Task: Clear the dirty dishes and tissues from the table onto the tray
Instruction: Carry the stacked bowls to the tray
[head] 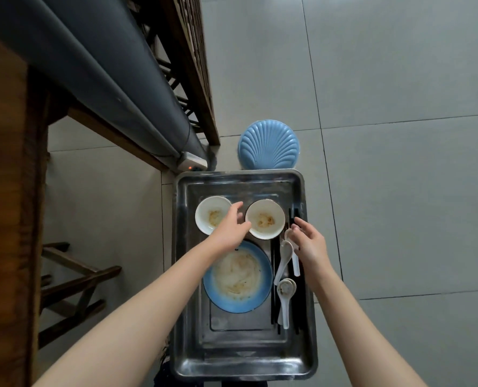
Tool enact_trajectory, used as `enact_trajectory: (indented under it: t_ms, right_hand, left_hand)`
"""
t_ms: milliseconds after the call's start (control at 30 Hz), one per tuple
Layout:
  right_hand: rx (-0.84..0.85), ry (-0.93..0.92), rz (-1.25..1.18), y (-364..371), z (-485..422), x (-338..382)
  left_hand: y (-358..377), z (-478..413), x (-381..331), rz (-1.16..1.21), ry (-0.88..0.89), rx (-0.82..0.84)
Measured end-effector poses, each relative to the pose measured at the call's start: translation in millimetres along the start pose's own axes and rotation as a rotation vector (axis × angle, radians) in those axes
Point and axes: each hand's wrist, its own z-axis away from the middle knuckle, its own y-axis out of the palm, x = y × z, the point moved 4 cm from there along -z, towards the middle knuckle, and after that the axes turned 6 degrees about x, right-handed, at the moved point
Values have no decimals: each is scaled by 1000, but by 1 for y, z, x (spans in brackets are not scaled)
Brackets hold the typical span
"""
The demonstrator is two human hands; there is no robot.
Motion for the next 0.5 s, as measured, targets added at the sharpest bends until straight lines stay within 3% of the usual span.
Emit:
enact_trajectory:
  t_ms: [200, 500]
  right_hand:
    - [-14, -85, 2, -17, 72, 34]
    - [135, -204, 85, 29, 195, 67]
  left_hand:
    - [-29, 75, -7, 17, 77, -59]
    - [-74, 212, -4, 161, 158, -199]
